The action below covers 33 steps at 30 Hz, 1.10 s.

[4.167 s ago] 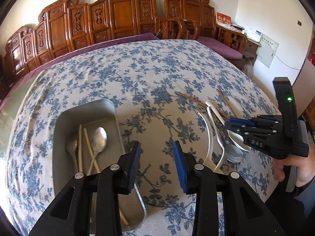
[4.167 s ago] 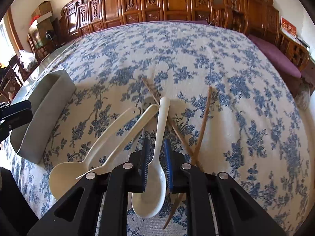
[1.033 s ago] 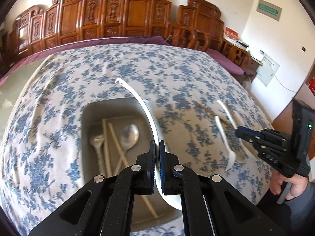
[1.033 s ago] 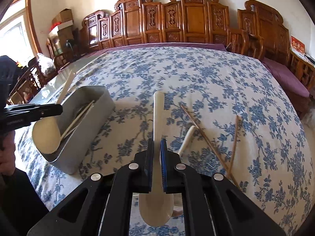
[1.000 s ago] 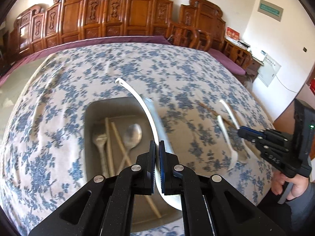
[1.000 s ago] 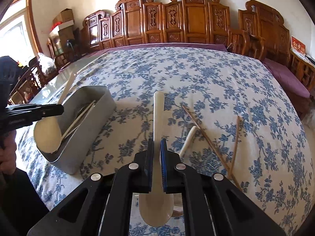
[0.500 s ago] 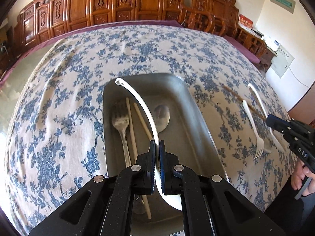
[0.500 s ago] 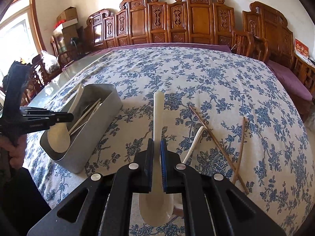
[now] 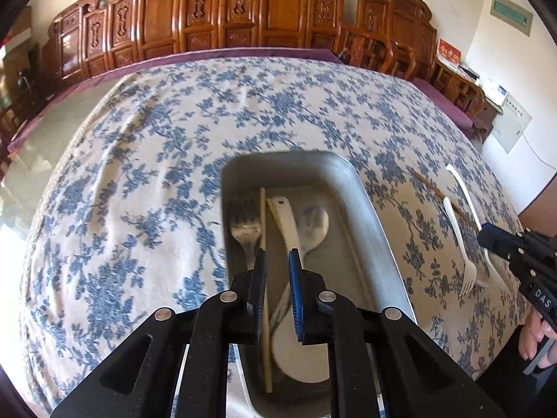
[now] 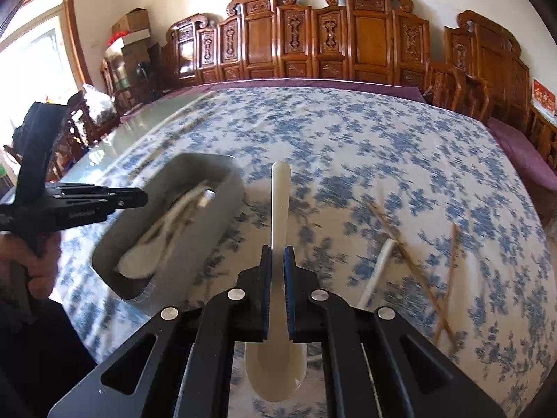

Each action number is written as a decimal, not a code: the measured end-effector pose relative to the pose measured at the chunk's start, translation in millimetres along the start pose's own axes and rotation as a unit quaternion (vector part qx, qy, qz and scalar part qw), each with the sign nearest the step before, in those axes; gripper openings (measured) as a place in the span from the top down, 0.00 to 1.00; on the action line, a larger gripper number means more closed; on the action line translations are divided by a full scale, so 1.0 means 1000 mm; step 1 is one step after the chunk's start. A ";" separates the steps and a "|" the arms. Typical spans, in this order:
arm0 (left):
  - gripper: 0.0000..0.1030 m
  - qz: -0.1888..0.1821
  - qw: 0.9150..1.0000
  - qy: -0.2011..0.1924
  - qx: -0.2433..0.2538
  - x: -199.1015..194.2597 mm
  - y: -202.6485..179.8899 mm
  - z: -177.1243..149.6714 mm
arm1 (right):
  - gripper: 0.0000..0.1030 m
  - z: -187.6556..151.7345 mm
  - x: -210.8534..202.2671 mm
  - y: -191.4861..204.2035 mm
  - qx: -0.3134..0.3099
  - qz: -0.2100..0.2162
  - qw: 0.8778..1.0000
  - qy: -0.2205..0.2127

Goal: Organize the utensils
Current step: 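Lower the white plastic spoon into the tray and open the right gripper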

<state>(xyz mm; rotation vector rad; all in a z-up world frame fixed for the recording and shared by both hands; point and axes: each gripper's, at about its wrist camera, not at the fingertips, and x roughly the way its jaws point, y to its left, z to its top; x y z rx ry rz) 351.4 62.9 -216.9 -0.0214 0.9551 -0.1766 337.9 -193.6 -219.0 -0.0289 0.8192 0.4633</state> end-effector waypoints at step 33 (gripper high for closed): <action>0.89 0.032 0.997 -0.044 -0.059 -0.034 0.057 0.005 | 0.91 0.040 0.088 0.105 0.027 0.106 0.992 0.055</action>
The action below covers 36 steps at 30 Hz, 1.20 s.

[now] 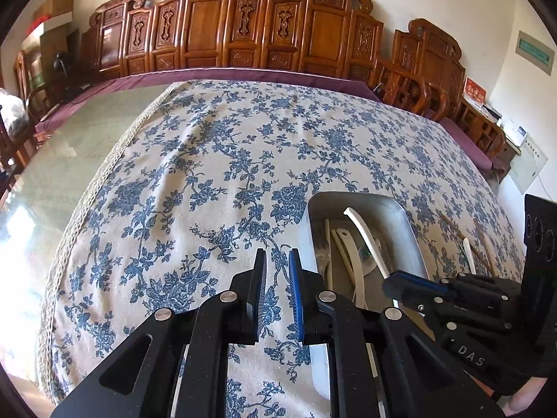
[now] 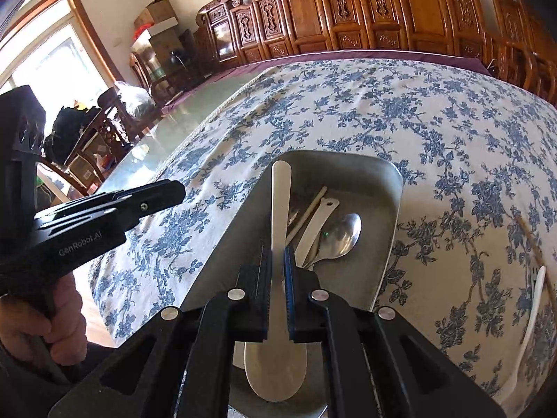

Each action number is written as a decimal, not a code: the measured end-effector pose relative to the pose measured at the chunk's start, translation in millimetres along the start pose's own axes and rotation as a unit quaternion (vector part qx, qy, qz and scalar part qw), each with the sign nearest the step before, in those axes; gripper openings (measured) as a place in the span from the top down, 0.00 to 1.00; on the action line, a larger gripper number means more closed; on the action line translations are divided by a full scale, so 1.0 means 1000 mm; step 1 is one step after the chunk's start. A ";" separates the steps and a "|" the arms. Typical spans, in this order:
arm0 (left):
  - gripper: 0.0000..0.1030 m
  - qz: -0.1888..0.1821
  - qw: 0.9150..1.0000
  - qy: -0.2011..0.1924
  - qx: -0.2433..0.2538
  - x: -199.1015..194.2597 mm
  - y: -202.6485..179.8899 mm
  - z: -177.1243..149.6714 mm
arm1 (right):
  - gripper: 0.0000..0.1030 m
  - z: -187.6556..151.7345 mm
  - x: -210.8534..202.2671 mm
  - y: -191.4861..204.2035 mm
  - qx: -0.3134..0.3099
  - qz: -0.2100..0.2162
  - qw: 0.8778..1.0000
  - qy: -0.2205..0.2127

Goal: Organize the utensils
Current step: 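Lower the white plastic spoon into the tray and open the right gripper, then grasp a wooden chopstick with the right gripper while the left grasps a white plastic fork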

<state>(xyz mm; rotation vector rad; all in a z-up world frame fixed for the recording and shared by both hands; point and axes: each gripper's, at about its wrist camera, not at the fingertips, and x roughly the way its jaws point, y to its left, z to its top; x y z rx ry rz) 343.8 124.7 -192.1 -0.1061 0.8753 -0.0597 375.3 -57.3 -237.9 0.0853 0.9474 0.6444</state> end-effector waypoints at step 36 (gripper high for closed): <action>0.48 -0.087 0.991 -0.003 0.101 0.003 -0.127 -0.012 | 0.90 -0.051 -0.143 -0.159 0.026 -0.193 0.980 -0.039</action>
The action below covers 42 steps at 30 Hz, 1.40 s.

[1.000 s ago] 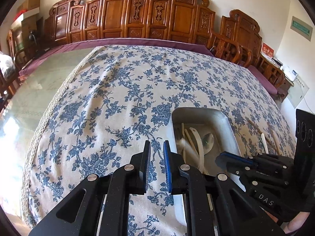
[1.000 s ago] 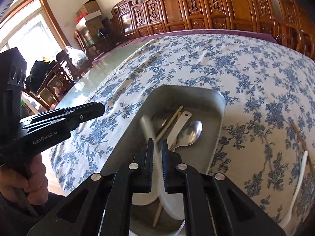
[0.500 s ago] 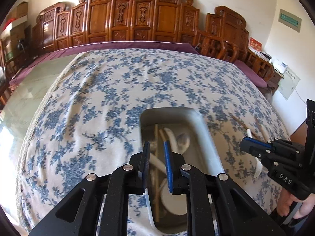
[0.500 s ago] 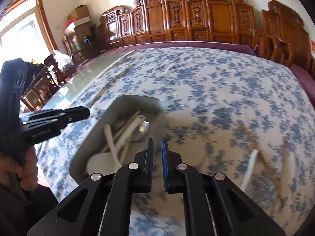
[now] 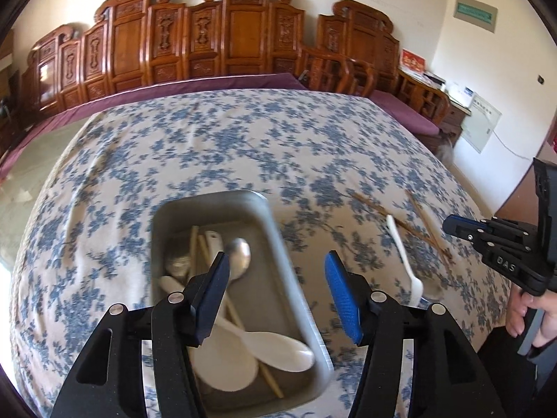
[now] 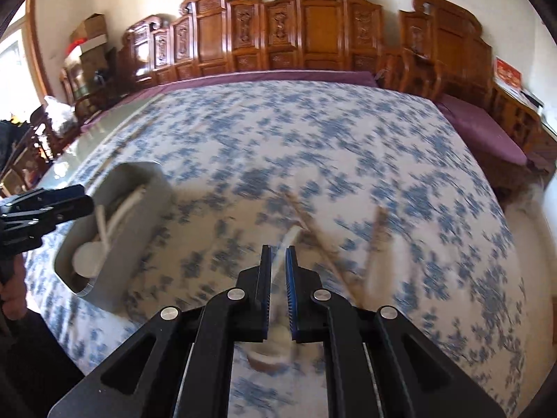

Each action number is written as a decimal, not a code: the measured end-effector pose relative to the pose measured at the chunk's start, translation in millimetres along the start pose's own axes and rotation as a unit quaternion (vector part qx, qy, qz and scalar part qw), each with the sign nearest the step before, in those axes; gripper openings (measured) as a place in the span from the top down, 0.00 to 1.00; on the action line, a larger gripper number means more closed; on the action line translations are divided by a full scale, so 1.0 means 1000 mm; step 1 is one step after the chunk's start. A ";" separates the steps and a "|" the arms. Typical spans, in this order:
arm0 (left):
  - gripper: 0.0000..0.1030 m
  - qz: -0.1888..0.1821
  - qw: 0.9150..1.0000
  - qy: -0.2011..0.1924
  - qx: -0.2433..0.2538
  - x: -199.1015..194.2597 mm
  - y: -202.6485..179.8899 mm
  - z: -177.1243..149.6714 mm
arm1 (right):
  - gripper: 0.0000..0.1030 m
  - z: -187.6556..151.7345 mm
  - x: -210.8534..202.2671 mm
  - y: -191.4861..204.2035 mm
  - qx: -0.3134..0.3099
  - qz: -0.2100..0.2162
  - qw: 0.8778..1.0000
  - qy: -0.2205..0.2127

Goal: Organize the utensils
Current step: 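Grasp a wooden chopstick with the right gripper while the left grasps a white plastic fork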

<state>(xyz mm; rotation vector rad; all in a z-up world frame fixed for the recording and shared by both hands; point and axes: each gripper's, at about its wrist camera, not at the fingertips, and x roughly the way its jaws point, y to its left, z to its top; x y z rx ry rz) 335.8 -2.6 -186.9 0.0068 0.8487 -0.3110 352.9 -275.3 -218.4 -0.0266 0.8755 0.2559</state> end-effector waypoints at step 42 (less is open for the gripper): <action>0.48 -0.041 0.997 0.043 0.058 0.047 -0.091 -0.029 | 0.91 -0.011 0.078 -0.036 -0.044 -0.002 0.997 0.068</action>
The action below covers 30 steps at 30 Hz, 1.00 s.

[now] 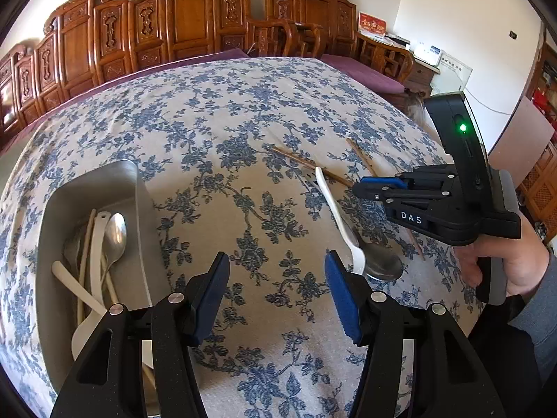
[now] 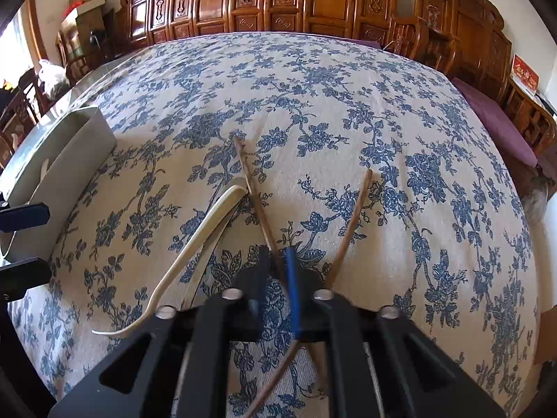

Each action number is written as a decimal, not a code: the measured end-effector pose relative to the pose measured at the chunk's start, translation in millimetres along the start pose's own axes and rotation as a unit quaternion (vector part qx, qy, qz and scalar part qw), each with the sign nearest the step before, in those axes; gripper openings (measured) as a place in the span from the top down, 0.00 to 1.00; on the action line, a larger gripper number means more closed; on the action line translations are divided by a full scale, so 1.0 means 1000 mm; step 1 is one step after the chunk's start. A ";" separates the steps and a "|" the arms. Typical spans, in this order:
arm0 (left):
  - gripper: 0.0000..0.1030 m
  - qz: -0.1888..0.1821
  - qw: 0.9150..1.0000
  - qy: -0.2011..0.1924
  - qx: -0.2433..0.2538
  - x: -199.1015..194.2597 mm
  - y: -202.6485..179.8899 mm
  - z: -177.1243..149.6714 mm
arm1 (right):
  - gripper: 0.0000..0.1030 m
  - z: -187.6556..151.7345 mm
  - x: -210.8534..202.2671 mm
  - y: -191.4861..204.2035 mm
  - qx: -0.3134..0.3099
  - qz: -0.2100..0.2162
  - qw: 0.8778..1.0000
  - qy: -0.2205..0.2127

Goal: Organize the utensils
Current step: 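Grasp a wooden chopstick with the right gripper while the left grasps a white plastic fork, then carry the white fork over the tray with the left gripper while the right carries the chopstick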

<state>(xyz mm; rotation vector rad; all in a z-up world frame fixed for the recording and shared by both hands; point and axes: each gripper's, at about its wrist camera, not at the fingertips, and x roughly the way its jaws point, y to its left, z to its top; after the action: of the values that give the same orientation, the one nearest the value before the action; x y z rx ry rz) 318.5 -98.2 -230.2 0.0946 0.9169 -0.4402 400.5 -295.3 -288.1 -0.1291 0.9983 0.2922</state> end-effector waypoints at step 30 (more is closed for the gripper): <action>0.96 -0.051 0.997 0.032 0.043 0.040 -0.050 -0.013 | 0.94 -0.005 -0.027 -0.016 0.053 0.038 0.997 -0.048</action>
<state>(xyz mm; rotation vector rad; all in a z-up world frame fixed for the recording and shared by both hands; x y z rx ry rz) 309.5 -153.8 -264.1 0.1415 0.9678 -0.5751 387.3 -316.6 -268.8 0.0192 0.9221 0.3113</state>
